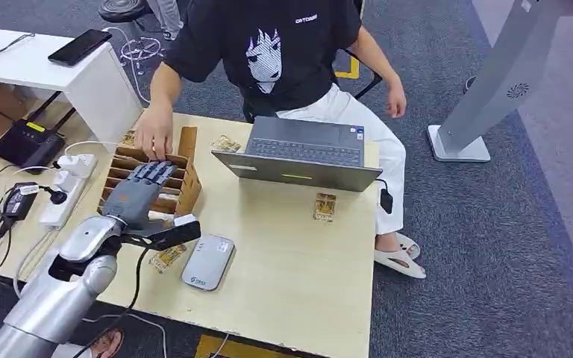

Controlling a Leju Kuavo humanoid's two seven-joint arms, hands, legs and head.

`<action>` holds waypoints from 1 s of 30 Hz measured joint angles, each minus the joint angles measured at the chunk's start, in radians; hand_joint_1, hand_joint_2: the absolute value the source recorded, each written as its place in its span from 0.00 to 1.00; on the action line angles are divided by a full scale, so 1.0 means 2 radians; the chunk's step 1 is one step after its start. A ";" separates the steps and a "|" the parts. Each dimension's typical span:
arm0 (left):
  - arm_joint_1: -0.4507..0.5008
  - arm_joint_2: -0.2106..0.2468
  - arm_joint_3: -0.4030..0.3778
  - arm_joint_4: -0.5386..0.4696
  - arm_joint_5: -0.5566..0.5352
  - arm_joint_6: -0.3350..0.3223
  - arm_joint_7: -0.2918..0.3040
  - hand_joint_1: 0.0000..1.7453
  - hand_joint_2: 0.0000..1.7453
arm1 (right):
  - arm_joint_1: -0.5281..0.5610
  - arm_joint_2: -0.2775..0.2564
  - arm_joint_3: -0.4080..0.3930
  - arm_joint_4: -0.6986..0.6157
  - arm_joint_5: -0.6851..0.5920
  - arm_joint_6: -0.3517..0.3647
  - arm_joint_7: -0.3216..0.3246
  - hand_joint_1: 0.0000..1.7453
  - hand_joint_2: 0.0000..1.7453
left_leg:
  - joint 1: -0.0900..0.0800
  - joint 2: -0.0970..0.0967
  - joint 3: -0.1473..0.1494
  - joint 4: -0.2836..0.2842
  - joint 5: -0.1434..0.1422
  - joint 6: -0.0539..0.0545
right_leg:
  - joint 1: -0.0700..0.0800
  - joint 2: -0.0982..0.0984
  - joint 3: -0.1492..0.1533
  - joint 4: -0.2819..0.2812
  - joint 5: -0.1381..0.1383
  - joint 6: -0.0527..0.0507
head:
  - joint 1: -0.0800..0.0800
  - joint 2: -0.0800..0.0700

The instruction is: Pass the card to the sensor for recognition and then transmit it.

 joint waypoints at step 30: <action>0.000 -0.003 -0.001 0.007 -0.013 0.004 0.000 0.00 1.00 | 0.000 0.000 -0.002 0.000 0.000 0.000 0.000 0.00 1.00 | 0.000 0.000 0.000 0.000 0.000 0.000 | 0.000 0.000 0.000 0.000 0.000 0.000 | 0.000 0.000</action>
